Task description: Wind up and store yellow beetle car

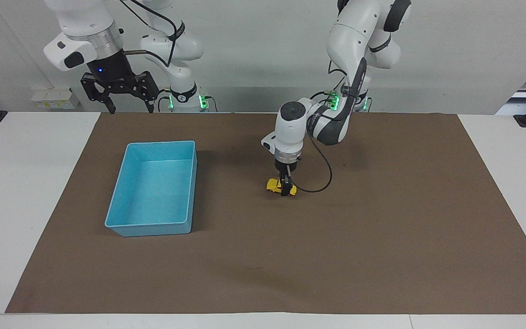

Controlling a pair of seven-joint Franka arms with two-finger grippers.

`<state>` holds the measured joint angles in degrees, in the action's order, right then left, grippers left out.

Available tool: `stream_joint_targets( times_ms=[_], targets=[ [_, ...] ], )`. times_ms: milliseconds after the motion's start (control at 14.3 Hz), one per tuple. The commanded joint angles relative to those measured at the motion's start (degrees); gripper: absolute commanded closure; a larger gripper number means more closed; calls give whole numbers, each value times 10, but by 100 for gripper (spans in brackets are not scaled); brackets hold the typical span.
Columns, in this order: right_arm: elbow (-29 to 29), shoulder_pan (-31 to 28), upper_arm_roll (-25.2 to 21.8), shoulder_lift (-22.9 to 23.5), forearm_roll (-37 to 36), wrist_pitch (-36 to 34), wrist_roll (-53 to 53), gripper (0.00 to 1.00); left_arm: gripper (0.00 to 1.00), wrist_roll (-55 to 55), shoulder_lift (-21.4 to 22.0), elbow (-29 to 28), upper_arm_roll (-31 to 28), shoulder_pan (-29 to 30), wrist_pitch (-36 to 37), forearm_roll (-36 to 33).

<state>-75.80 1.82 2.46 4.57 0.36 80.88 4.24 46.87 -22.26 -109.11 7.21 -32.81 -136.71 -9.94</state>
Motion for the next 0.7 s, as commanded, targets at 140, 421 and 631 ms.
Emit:
stream_joint_targets(
  times_ms=[140,421,631],
  targets=[
    [-1,-9,4,-4,14,3,10,0,100,-15,11,7,-12,-11,21,-18],
    [-1,-9,4,-4,13,3,10,0,100,-35,13,0,-10,-9,22,-17],
    [-1,-9,4,-4,13,3,10,0,100,-33,16,-7,-11,-4,24,-17]
  ],
)
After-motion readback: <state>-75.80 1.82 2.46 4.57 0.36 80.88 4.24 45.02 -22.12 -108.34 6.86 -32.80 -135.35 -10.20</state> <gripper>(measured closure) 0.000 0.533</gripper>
